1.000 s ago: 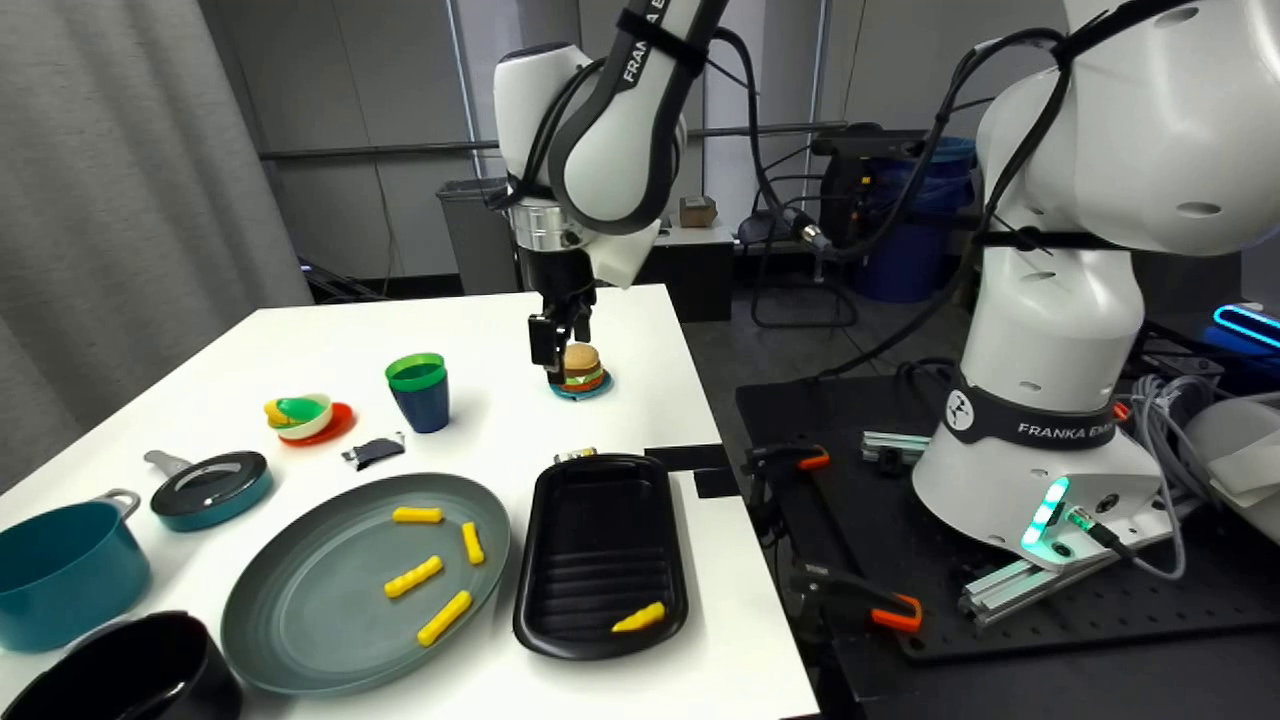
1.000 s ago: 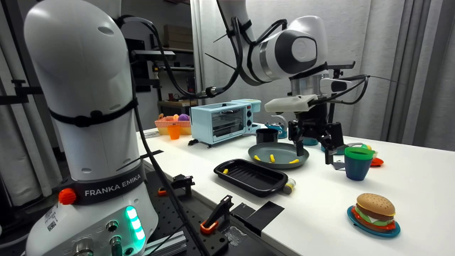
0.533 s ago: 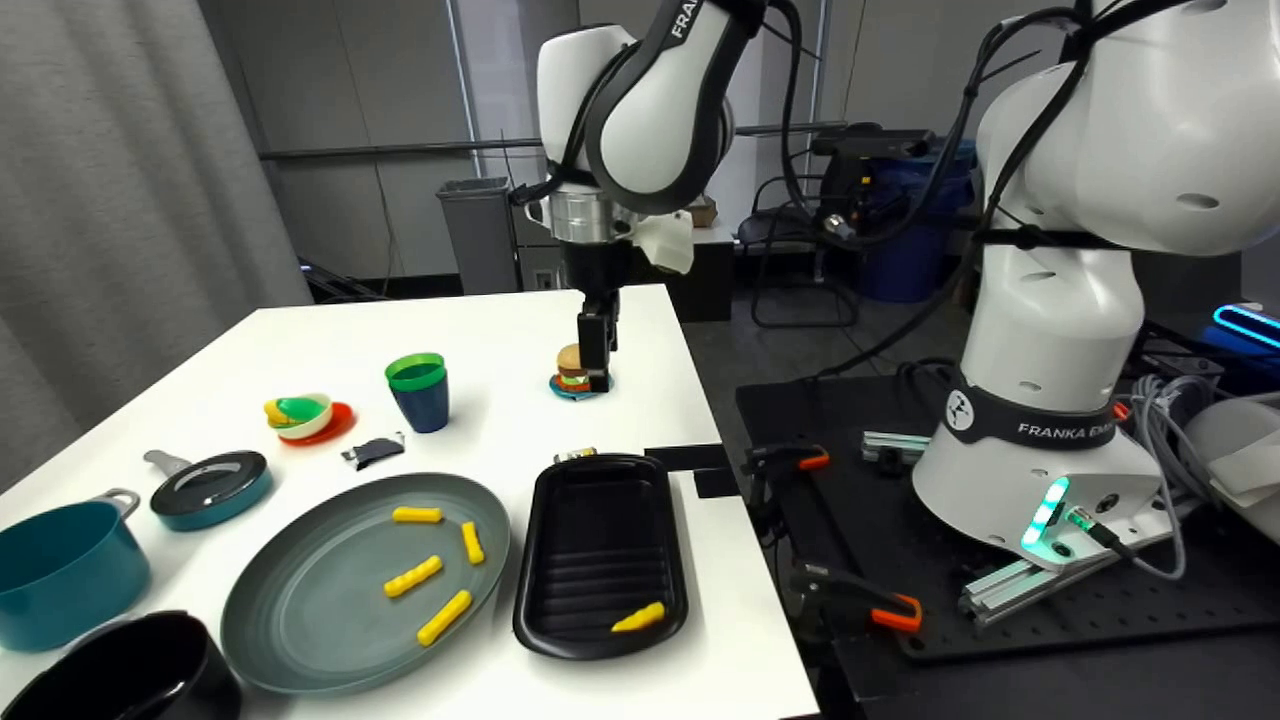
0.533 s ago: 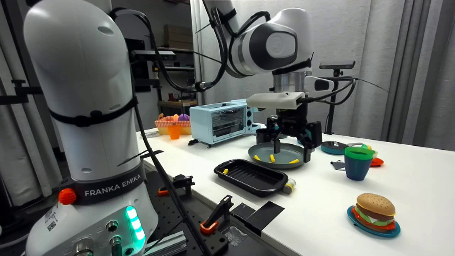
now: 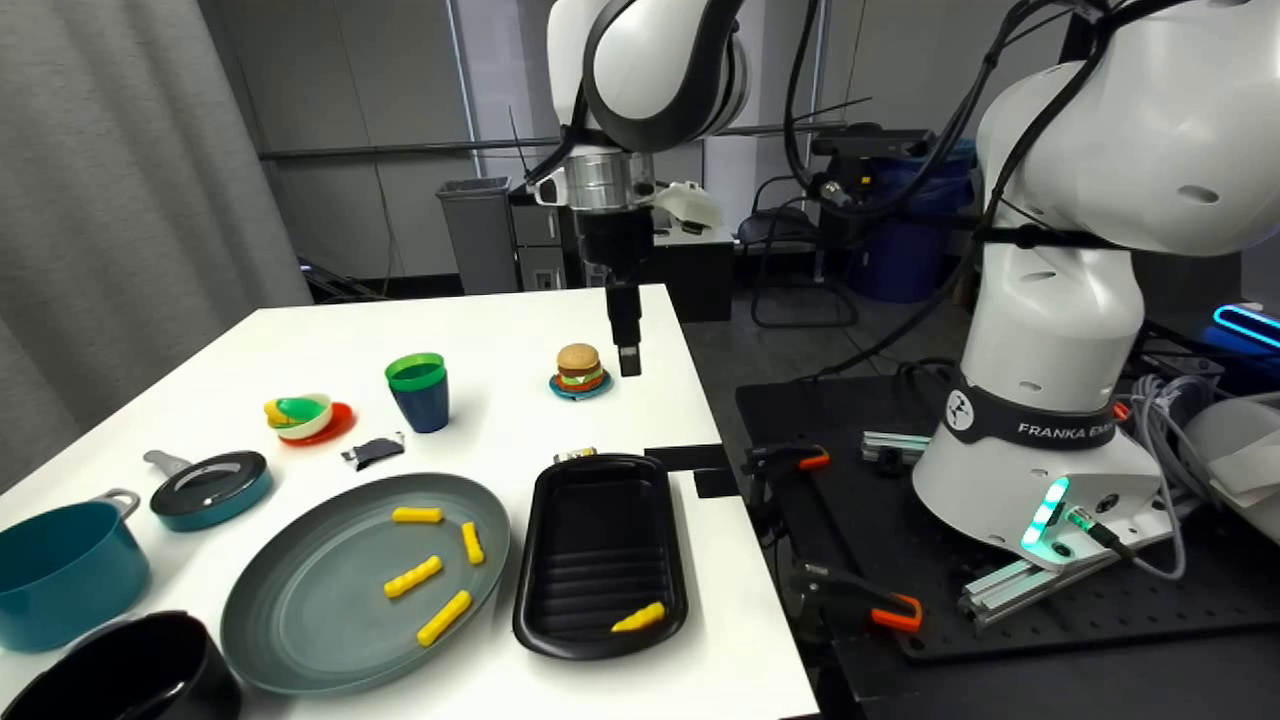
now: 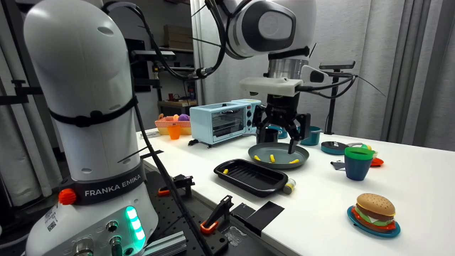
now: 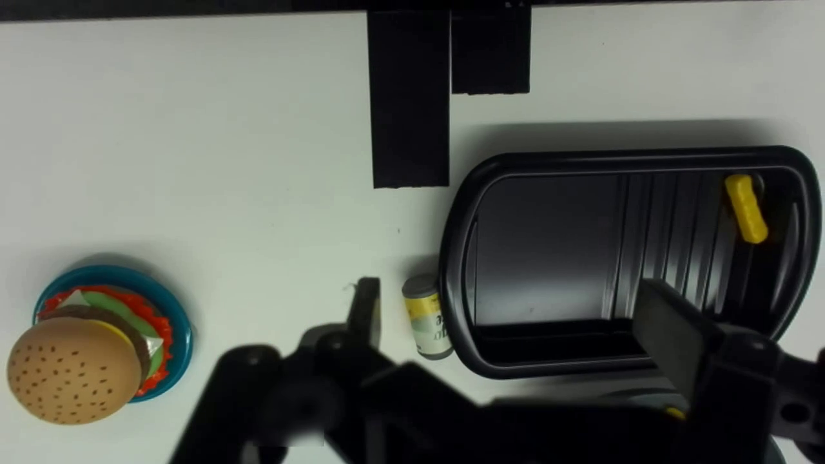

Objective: Pour the chips from the blue cup onto the gray plate

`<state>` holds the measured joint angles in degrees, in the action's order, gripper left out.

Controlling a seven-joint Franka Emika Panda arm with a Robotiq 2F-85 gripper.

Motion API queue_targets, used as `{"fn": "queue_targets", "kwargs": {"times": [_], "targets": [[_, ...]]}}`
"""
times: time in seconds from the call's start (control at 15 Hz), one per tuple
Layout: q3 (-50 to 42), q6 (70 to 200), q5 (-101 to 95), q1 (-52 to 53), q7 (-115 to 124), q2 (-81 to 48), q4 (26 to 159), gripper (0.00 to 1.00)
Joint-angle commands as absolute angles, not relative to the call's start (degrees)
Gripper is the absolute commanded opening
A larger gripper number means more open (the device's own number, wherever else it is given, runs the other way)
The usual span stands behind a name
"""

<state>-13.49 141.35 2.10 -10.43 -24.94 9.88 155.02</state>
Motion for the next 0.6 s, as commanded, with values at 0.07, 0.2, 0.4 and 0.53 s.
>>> {"fn": "queue_targets", "kwargs": {"times": [0.07, 0.2, 0.4, 0.53], "targets": [[-13.7, 141.3, 2.0, -10.2, -24.8, 9.6, 155.0, 1.0], [-13.7, 141.3, 2.0, -10.2, -24.8, 9.4, 155.0, 1.0], [-13.7, 141.3, 2.0, -10.2, -24.8, 9.4, 155.0, 1.0], [-13.7, 141.3, 2.0, -10.2, -24.8, 9.4, 155.0, 1.0]]}}
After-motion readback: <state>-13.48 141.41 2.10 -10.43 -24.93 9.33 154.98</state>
